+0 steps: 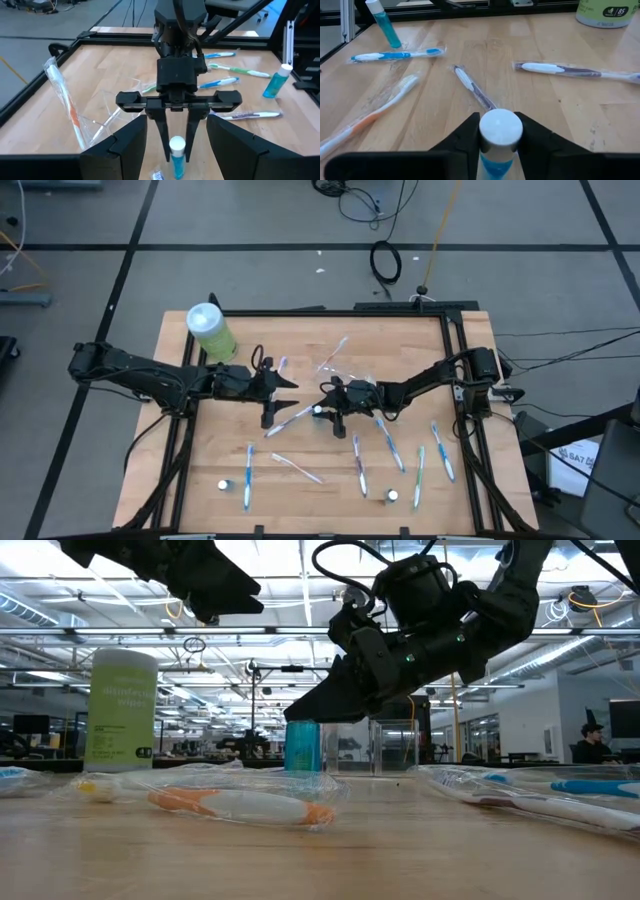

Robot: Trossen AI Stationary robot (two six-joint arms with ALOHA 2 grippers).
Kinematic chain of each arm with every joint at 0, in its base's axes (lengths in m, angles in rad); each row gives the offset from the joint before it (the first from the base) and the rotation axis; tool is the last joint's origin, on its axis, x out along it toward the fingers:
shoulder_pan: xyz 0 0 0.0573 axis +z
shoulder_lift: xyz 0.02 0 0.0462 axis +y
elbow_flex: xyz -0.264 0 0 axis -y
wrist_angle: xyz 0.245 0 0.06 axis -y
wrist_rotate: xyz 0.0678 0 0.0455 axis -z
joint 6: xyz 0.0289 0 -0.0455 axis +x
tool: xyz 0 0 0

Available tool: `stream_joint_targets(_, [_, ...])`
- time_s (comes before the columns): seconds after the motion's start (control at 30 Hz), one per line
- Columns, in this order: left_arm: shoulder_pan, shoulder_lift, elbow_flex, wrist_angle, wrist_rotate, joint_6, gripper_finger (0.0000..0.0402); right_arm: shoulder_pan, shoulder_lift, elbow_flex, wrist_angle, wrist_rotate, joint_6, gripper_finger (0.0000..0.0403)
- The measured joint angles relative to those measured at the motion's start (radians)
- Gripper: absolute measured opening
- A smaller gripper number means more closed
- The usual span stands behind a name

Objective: Pick & Place toothbrushing station
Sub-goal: Put the top blue mouthwash into the transparent organizer

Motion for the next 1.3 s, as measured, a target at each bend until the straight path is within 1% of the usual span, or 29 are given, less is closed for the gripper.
stream_joint_targets(0.1, [-0.002,-0.024,0.0,-0.034,0.0,-0.015,0.0214,-0.006,0.0,0.0,0.0,-0.001,0.0,0.0105])
stream_joint_targets(0.23, [-0.006,-0.089,0.001,-0.086,-0.005,-0.016,0.0214,-0.024,-0.006,0.0,-0.003,0.0,0.0,0.0089])
stream_joint_targets(0.43, [-0.006,-0.21,0.0,-0.189,-0.038,-0.062,0.0214,-0.048,-0.032,0.0,-0.009,0.0,0.0,0.0089])
stream_joint_targets(0.57, [-0.006,-0.272,0.0,-0.247,-0.044,-0.12,0.0214,-0.056,-0.092,0.0,-0.009,0.0,0.0,0.0091])
stream_joint_targets(0.73, [-0.006,-0.303,0.0,-0.268,-0.044,-0.147,0.0214,-0.077,-0.221,0.0,-0.05,0.01,-0.034,0.0092])
stream_joint_targets(0.8, [-0.006,-0.305,0.0,-0.269,-0.044,-0.135,0.0214,-0.089,-0.279,0.001,-0.1,0.056,-0.058,0.0092])
stream_joint_targets(0.9, [-0.006,-0.305,0.0,-0.269,-0.042,-0.126,0.0214,-0.112,-0.362,0.001,-0.237,0.155,-0.092,0.0093])
stream_joint_targets(0.97, [-0.006,-0.305,0.0,-0.273,-0.035,-0.126,0.0214,-0.129,-0.399,0.001,-0.316,0.209,-0.096,0.0093])
stream_joint_targets(1.07, [-0.006,-0.305,0.0,-0.275,-0.035,-0.126,0.0214,-0.152,-0.429,-0.001,-0.403,0.256,-0.078,0.0093])
stream_joint_targets(1.17, [-0.006,-0.305,0.0,-0.275,-0.035,-0.126,0.0214,-0.166,-0.425,-0.039,-0.37,0.27,-0.065,0.0094])
stream_joint_targets(1.3, [-0.006,-0.305,0.0,-0.275,-0.035,-0.126,0.0214,-0.186,-0.406,-0.132,-0.215,0.269,-0.051,0.0094])
